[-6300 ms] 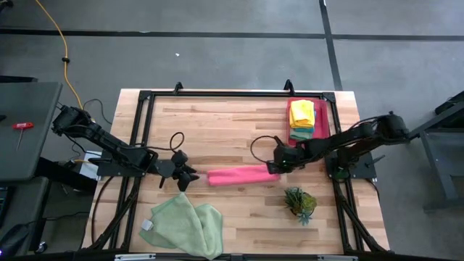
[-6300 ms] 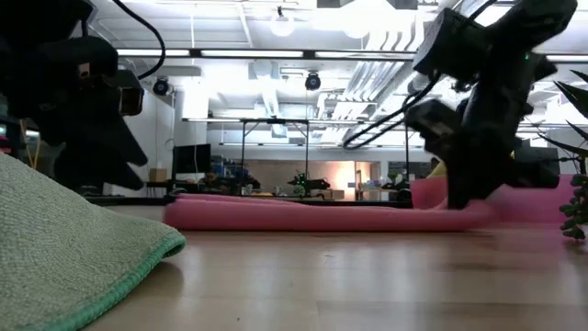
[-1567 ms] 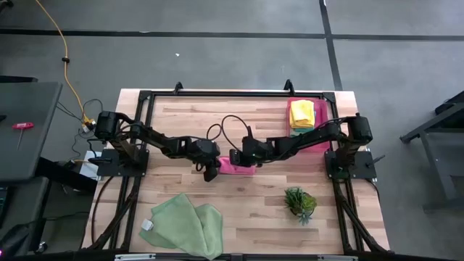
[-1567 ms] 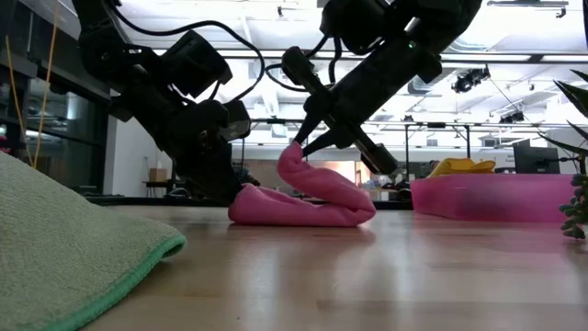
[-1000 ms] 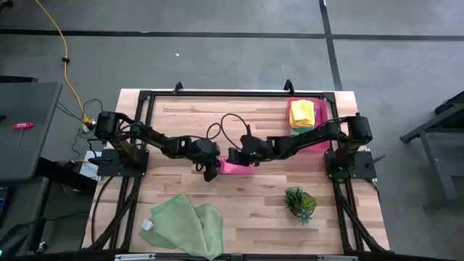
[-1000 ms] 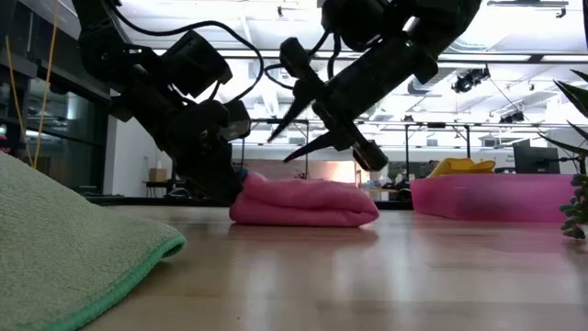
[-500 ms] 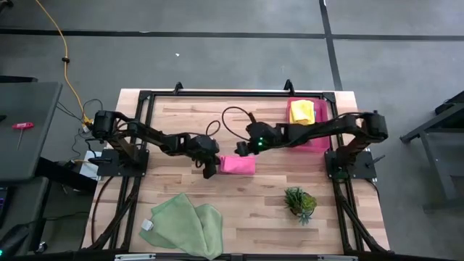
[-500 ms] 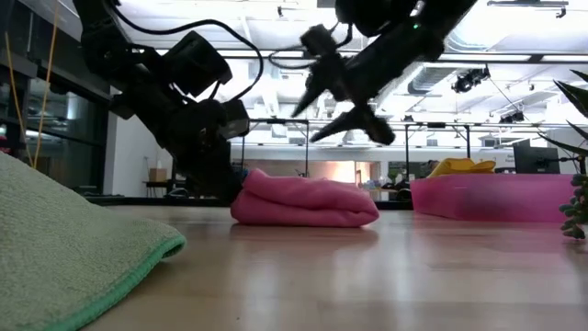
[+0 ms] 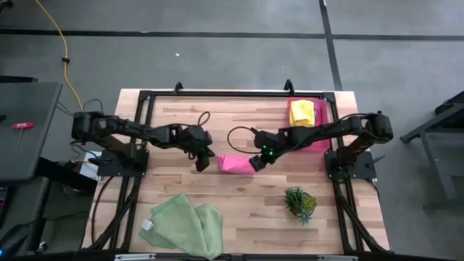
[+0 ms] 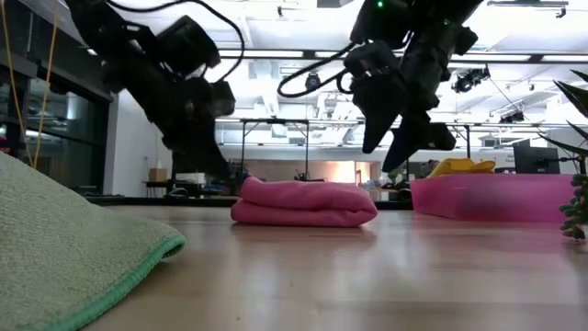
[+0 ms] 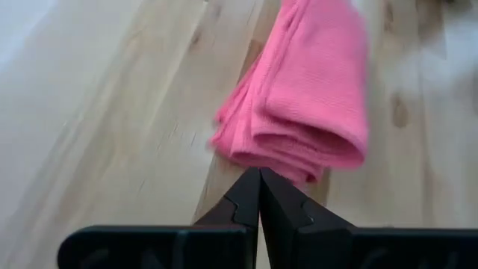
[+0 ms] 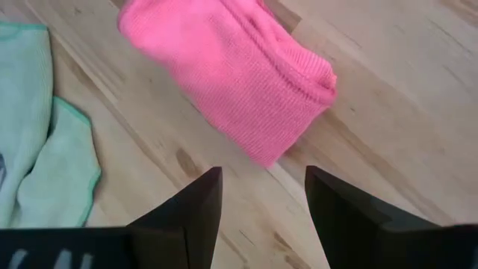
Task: Fold microfiber towels
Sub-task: Fold the pink microfiber cloth
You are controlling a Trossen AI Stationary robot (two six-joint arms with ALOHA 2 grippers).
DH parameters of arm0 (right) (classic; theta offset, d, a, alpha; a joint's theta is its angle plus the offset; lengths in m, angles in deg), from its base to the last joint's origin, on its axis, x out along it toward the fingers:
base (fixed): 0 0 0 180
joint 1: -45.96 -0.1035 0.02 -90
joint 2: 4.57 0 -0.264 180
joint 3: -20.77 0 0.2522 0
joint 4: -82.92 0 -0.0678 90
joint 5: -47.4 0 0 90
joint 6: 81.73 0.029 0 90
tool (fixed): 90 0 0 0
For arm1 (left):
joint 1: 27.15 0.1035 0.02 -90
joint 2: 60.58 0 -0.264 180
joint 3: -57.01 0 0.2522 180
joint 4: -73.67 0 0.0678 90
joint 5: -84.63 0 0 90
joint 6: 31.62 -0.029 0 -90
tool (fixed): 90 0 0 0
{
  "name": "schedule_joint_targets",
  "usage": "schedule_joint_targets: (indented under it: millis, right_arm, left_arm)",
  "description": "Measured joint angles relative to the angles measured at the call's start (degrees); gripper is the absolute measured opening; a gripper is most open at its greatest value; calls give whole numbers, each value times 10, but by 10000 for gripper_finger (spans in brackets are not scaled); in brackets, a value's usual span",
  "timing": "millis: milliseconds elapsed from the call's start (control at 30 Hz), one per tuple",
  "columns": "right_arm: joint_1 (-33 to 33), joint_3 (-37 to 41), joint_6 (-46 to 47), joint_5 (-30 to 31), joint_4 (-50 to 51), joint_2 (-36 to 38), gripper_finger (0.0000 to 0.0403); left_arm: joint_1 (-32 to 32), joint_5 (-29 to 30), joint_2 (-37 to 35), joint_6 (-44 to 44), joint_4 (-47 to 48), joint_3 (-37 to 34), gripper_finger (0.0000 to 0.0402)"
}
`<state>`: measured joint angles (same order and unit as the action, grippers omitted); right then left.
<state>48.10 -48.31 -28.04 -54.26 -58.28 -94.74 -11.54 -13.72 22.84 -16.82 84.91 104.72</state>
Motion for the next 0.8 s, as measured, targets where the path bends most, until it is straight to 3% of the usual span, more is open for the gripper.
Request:
schedule_joint_targets:
  millis: [133,267,800]
  right_arm:
    - [-4,0,-1,14,0,0,184]
    - [-2,0,-19,32,0,0,184]
    - [2,0,-137,77,-103,-15,183]
  left_arm:
    - [2,0,-44,0,-10,0,0]
    - [-7,0,-51,33,-94,1,0]
    - [-87,10,129,104,-278,1,0]
